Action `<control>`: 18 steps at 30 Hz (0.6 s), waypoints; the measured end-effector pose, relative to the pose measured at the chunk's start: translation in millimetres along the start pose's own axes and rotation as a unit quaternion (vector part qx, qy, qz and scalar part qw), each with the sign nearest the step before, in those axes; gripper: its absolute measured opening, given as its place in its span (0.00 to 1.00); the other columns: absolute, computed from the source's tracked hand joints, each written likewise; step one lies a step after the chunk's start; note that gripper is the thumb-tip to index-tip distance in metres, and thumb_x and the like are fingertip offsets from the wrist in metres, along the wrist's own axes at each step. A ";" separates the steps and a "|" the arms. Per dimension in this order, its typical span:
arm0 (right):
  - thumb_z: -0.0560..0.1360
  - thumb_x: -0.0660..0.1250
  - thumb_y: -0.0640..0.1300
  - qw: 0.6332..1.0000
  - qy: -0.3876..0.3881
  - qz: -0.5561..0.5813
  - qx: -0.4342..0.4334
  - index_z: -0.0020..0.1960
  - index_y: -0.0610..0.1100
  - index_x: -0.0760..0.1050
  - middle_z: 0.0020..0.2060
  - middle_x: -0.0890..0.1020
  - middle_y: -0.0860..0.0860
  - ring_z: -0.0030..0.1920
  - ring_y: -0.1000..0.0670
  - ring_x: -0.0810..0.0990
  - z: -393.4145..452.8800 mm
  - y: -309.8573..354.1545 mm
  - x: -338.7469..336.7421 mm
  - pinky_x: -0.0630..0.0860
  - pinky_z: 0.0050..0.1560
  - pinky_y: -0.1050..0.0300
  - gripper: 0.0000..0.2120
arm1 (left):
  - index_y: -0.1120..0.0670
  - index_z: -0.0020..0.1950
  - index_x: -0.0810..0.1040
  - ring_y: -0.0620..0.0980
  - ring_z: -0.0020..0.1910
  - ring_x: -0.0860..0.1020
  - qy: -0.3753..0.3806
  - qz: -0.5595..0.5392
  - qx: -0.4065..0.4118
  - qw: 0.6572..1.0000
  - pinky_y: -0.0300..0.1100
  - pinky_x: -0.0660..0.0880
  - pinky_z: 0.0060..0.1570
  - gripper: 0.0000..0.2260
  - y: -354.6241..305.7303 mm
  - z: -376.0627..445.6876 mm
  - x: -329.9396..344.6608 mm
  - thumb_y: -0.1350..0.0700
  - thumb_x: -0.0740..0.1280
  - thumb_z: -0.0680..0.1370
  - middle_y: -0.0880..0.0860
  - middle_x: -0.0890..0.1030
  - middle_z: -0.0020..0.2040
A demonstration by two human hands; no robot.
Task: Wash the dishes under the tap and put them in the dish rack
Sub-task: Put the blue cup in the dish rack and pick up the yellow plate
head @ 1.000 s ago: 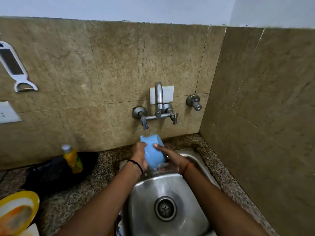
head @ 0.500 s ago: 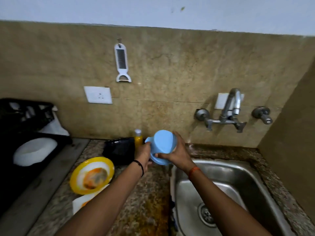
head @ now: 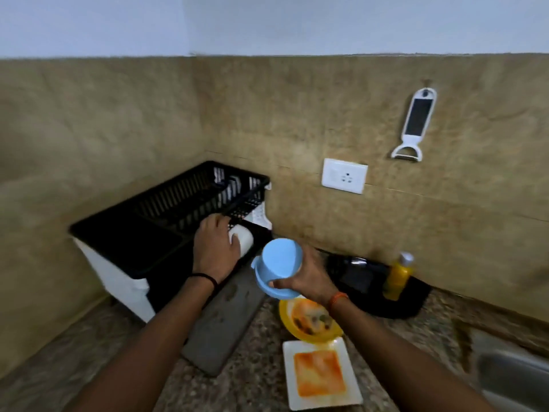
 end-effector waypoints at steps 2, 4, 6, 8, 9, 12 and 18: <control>0.55 0.82 0.57 0.999 0.030 -0.004 -0.009 0.73 0.49 0.58 0.67 0.67 0.50 0.67 0.49 0.69 14.9 13.9 41.5 0.70 0.65 0.52 0.55 | 0.63 0.62 0.75 0.63 0.58 0.73 0.024 0.080 -0.016 0.996 0.53 0.69 0.59 0.19 42.0 3.3 -2.4 0.56 0.67 0.74 0.63 0.76 0.58; 0.57 0.81 0.58 0.997 0.073 -0.013 -0.009 0.75 0.49 0.55 0.70 0.64 0.50 0.69 0.47 0.66 29.5 24.4 83.9 0.69 0.67 0.49 0.55 | 0.62 0.59 0.77 0.62 0.54 0.76 0.046 0.124 -0.005 0.991 0.52 0.70 0.56 0.15 63.5 4.7 0.4 0.55 0.66 0.76 0.62 0.79 0.54; 0.58 0.80 0.59 0.994 0.105 -0.023 -0.001 0.77 0.48 0.51 0.72 0.61 0.49 0.72 0.45 0.63 42.8 30.4 118.4 0.67 0.69 0.47 0.57 | 0.60 0.51 0.81 0.61 0.49 0.79 0.058 0.114 0.020 0.992 0.50 0.72 0.51 0.11 66.6 11.2 1.1 0.55 0.65 0.76 0.61 0.82 0.46; 0.59 0.80 0.60 0.991 0.128 -0.045 0.004 0.78 0.47 0.49 0.73 0.59 0.48 0.72 0.43 0.62 54.6 35.9 147.5 0.66 0.69 0.46 0.58 | 0.55 0.48 0.83 0.59 0.48 0.80 0.073 0.094 0.023 0.993 0.47 0.73 0.49 0.11 73.6 25.6 -2.0 0.52 0.62 0.77 0.58 0.84 0.44; 0.60 0.80 0.59 0.989 0.138 -0.060 0.009 0.78 0.47 0.49 0.73 0.59 0.47 0.72 0.42 0.62 59.6 36.1 159.8 0.67 0.68 0.46 0.58 | 0.52 0.49 0.83 0.58 0.49 0.80 0.087 0.080 0.021 0.993 0.46 0.73 0.51 0.11 79.0 31.6 -1.9 0.50 0.62 0.78 0.56 0.84 0.45; 0.59 0.81 0.57 0.984 0.165 -0.075 0.009 0.76 0.46 0.51 0.71 0.62 0.46 0.71 0.42 0.63 70.4 33.8 191.9 0.66 0.67 0.48 0.57 | 0.48 0.54 0.83 0.54 0.52 0.79 0.105 0.022 0.017 0.994 0.44 0.70 0.57 0.12 91.7 38.0 1.1 0.47 0.63 0.78 0.52 0.85 0.48; 0.62 0.79 0.55 0.982 0.171 -0.073 -0.024 0.78 0.43 0.51 0.74 0.60 0.47 0.74 0.46 0.58 85.7 44.2 247.6 0.58 0.75 0.50 0.55 | 0.47 0.56 0.83 0.51 0.54 0.78 0.099 -0.024 0.009 0.995 0.46 0.69 0.61 0.12 94.8 40.8 7.7 0.46 0.64 0.77 0.49 0.85 0.51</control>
Point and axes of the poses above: each hand's wrist, its own z-axis towards the middle knuckle, its own x-axis out of the palm, y = z × x, the point moved 8 cm from there along z, towards the middle knuckle
